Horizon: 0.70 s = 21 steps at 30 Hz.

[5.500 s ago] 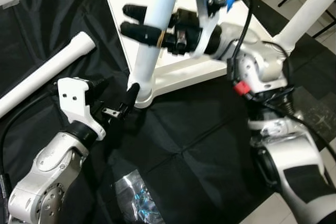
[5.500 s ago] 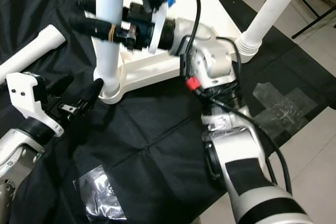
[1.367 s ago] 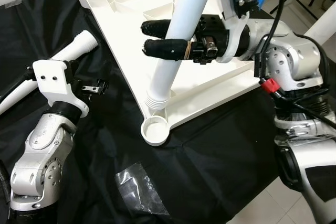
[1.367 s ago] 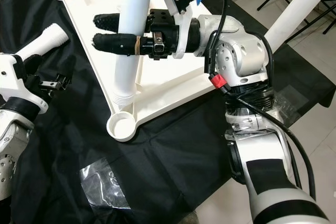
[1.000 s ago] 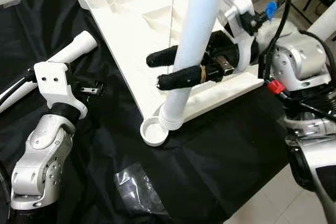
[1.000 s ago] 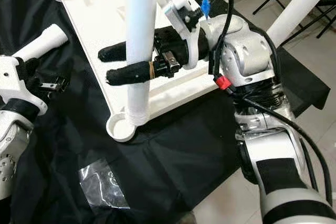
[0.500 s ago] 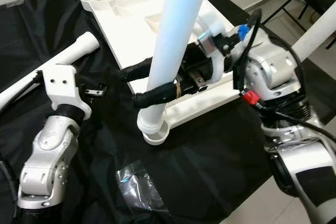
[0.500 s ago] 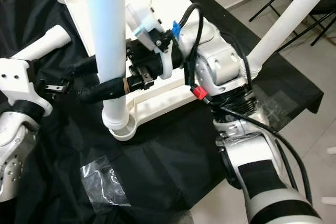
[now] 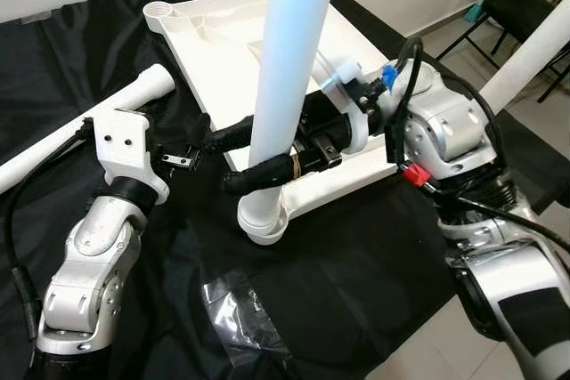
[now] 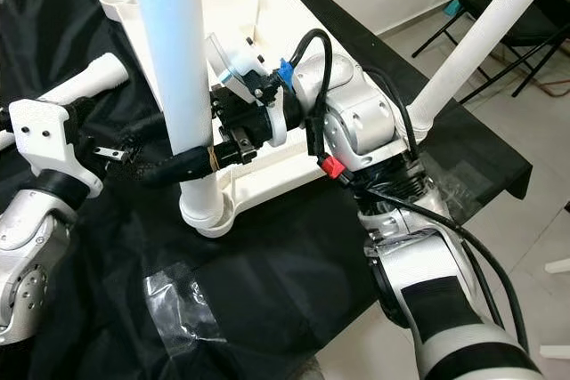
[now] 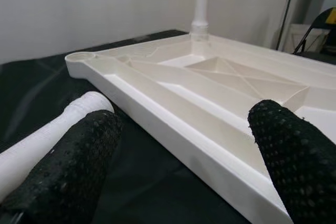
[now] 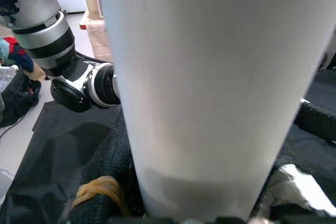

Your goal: Building children table

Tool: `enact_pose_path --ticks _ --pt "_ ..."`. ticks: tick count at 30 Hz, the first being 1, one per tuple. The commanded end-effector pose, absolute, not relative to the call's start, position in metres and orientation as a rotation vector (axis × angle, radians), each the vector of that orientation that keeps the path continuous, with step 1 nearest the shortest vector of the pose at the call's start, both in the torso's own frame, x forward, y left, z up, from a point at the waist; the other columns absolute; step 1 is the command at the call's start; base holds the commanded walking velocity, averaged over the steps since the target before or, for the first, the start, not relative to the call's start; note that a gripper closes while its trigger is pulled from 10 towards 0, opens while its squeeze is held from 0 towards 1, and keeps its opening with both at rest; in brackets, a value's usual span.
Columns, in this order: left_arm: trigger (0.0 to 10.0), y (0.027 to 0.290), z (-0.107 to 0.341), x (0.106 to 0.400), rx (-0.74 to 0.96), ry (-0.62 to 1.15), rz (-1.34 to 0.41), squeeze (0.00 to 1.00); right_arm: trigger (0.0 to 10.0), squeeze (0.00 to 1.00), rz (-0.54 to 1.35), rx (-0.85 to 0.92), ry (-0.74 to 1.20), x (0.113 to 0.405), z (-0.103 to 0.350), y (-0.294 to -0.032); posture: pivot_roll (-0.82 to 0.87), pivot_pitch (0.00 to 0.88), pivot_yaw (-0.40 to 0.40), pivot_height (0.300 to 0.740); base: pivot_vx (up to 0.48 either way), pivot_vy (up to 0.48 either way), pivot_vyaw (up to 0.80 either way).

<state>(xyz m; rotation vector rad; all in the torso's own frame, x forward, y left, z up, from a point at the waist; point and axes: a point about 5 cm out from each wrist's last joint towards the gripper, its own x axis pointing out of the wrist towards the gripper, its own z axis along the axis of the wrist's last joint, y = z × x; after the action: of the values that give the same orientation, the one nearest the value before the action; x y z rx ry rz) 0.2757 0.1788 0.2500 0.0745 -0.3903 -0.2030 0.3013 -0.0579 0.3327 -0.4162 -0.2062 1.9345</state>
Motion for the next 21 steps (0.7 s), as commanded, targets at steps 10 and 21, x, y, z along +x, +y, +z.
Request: enact_pose_path --ticks 10,21 --pt "10.0 0.176 0.245 0.268 0.105 -0.372 -0.283 0.00 10.0 0.00 1.904 -0.418 -0.184 0.302 0.326 -0.065 0.02 0.225 -0.088 0.740 0.000 0.000 0.00" --pt "10.0 0.176 0.240 0.253 0.167 -0.351 -0.555 0.00 10.0 0.00 1.841 -0.425 -0.187 0.306 0.333 -0.081 0.02 0.231 -0.080 0.740 0.000 0.000 0.00"
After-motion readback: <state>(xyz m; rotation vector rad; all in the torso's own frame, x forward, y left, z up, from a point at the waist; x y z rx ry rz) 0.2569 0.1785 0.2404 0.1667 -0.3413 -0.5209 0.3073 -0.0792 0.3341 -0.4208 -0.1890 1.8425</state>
